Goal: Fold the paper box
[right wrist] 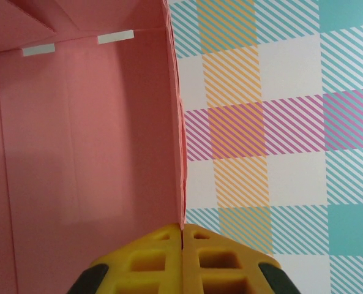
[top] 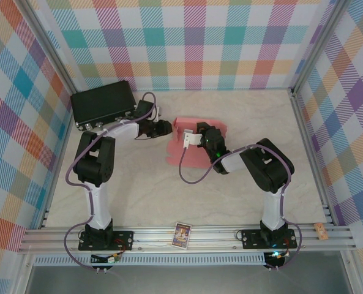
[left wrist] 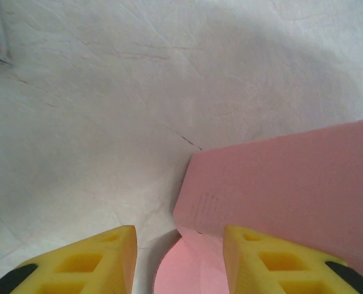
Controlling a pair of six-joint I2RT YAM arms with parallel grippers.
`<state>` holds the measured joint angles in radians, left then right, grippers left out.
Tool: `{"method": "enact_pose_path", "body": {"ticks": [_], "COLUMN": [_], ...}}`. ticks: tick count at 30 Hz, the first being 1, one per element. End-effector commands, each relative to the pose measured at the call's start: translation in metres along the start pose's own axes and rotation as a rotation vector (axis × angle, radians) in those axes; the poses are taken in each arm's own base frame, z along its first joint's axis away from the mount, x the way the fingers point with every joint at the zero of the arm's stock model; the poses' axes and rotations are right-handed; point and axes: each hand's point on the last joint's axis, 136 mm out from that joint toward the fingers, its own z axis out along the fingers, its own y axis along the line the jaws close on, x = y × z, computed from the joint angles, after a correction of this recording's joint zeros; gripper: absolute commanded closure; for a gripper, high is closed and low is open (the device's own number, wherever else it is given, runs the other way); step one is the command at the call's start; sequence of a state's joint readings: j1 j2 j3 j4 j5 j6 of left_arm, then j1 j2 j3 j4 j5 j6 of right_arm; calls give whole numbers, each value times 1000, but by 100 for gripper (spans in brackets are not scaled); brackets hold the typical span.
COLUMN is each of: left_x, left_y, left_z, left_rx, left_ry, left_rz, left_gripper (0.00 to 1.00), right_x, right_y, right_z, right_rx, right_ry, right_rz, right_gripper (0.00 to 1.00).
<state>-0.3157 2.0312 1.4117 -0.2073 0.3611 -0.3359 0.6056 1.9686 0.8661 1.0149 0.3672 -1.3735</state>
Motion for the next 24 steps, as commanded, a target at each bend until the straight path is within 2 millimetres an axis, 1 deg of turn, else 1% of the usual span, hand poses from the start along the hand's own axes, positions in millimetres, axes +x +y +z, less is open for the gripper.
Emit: {"method": "enact_pose_path", "body": {"ticks": [1,10,13,16,24], "left_x": [2,5,9,14,21], "left_y": [-15,-25,-26,-26,-29], "left_z": [6,11,15,17,12], "left_rx": [52,110,127,135,170], "left_ry": [15,-3,4,9,-7], "left_rz": [61,115,126,136,168], "left_gripper": [59,59,64,67,66], "right_x": [-10,-10,-9,-9,-9], "right_y": [-6,-4,-3,-3,-3], "right_z": [4,4,4,5,6], "right_rx": [28,20,16,14,15], "right_ry": [-19,-19,-17,-17,-15], "right_rz": [15,17,17,15,9], "right_gripper": [100,100,100,100,100]}}
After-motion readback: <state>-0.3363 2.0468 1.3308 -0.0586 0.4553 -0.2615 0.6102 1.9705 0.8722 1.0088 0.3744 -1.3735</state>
